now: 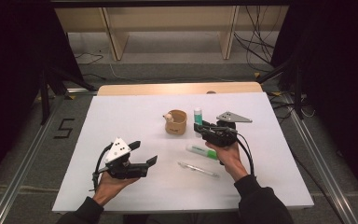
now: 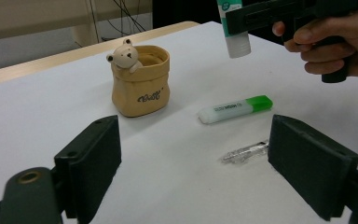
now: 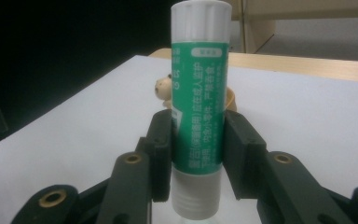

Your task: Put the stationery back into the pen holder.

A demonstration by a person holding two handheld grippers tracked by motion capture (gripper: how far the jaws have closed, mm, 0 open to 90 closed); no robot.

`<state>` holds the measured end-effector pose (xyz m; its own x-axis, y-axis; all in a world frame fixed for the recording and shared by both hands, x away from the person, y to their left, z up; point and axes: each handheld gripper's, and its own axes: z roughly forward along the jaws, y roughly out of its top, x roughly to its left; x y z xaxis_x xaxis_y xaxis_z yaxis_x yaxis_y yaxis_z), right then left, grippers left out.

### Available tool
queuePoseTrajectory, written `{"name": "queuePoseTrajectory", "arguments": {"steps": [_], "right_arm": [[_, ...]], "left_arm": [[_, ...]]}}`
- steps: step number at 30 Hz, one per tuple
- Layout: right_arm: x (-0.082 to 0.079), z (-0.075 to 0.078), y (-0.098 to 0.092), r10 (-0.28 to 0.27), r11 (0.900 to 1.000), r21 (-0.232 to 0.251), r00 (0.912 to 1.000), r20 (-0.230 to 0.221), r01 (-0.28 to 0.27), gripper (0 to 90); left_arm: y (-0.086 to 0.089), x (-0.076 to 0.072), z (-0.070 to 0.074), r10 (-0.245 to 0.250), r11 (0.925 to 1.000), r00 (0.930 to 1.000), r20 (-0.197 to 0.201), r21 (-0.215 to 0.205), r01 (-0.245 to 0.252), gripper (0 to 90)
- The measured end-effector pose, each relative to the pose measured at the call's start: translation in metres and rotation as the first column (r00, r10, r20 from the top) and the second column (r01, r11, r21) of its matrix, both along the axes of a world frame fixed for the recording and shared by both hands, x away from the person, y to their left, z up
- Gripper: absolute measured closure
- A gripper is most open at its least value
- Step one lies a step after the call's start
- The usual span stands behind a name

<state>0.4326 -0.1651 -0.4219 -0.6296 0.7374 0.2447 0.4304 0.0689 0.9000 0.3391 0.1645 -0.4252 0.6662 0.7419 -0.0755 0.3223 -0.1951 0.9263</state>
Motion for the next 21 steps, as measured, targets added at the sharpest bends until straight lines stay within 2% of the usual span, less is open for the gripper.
{"name": "queuePoseTrajectory", "arguments": {"steps": [8, 13, 21], "right_arm": [[0.011, 0.003, 0.006, -0.012, 1.0, 0.016, 0.9999, 0.003, 0.012, 66.2], [0.016, 0.005, 0.009, -0.015, 1.0, 0.013, 0.9999, 0.005, 0.015, 66.1], [0.025, 0.009, 0.014, -0.024, 1.0, 0.012, 0.9997, 0.006, 0.024, 66.1]], "left_arm": [[0.003, -0.001, -0.001, 0.007, 1.0, 0.9999, -0.008, -0.004, -0.007, 16.6], [0.008, -0.001, 0.001, 0.023, 0.9996, 0.9997, -0.011, -0.014, -0.023, 16.0], [0.008, -0.001, 0.001, 0.021, 0.9997, 0.9997, -0.01, -0.016, -0.021, 15.9]]}}
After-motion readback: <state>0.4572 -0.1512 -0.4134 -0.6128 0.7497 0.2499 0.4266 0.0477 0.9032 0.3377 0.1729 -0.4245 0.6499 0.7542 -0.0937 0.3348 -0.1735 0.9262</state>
